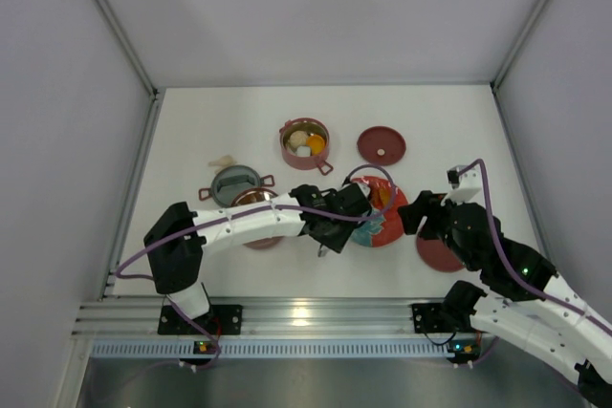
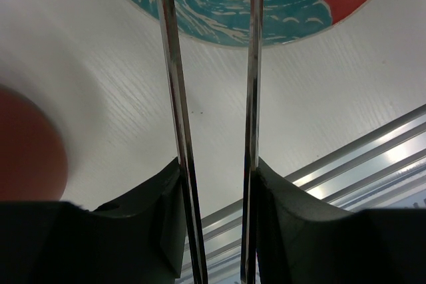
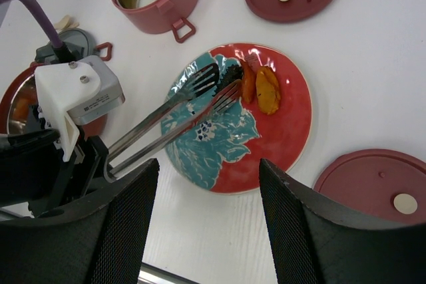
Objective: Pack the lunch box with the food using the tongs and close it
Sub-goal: Pick up the fake food from the plate.
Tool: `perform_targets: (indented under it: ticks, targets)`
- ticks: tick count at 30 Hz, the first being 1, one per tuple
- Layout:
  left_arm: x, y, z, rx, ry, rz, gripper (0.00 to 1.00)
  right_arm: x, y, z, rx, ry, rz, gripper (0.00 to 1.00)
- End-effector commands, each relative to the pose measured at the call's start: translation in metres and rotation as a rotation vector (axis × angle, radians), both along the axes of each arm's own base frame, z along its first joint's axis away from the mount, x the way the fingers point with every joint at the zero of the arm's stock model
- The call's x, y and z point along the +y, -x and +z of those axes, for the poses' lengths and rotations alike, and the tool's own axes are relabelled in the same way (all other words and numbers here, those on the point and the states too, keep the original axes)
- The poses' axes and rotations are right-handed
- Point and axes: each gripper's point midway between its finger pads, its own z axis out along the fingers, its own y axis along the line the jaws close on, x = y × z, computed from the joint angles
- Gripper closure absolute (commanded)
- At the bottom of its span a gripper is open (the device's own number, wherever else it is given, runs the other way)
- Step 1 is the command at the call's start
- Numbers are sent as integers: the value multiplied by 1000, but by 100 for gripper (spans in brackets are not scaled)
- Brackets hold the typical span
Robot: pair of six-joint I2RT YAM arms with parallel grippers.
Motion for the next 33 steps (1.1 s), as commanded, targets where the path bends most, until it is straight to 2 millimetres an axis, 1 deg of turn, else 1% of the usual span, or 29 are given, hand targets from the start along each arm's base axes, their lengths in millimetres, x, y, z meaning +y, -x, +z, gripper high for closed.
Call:
perform_targets:
  ticks: [1,4,9,12,14,18,20,22,24,25,26,27,28,31,33]
  targets:
    - [-1,-5,10,-33,49,14,57,-3,3,8,-17,-6,0,39]
    - [2,-3,6,-24,42,17,57,-3,2,7,-16,-8,-1,38]
    - [2,-2,4,-19,47,15,57,-2,2,6,-12,-11,-1,39]
    - [0,-2,3,-15,50,12,62,-2,3,6,-14,-10,1,39]
    - [-1,-3,5,-20,57,12,69,-2,2,6,-13,-9,-1,39]
    - [-1,-3,11,-25,68,12,77,-1,2,7,-15,-12,1,38]
    - [1,-3,17,-35,77,18,80,-1,2,6,-13,-12,0,38]
    - [5,-4,24,-48,76,29,82,-1,2,6,-12,-10,0,38]
    - [7,-5,38,-68,101,37,83,0,2,5,-13,-11,3,38]
    - [11,-4,43,-73,100,42,83,0,1,5,-12,-10,2,39]
    - [14,-5,53,-89,116,49,83,0,1,5,-12,-9,2,38]
    - [17,-5,58,-98,122,54,83,1,1,5,-14,-9,3,38]
    - [23,-4,68,-109,132,61,83,1,1,4,-11,-8,2,38]
    - [36,-1,79,-124,134,79,83,3,1,5,-11,-9,10,38]
    - [53,5,87,-128,130,102,83,3,0,5,-11,-9,9,38]
